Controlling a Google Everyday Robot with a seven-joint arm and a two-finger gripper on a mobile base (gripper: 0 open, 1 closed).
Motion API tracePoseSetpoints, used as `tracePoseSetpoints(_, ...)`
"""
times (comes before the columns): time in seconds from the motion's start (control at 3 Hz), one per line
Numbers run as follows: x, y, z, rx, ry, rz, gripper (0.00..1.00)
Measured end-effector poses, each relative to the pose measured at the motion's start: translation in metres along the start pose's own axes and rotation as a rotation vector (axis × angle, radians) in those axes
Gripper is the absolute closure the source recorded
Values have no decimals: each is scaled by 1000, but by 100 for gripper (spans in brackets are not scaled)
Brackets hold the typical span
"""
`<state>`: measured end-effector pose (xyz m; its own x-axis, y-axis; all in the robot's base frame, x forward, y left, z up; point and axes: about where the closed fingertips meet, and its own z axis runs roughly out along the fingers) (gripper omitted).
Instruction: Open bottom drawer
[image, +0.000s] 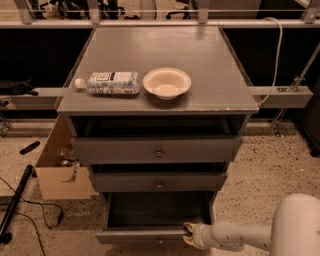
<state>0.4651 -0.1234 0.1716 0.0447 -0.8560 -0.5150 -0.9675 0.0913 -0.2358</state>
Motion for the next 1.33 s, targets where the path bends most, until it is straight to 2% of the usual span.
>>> tracePoseSetpoints(0.33,-8,1,-7,-7,-15,-28,100)
tracePoseSetpoints(1.0,-8,5,-11,-11,-18,-26,100)
tracePoseSetpoints(1.33,-8,5,-11,-11,-18,-26,77)
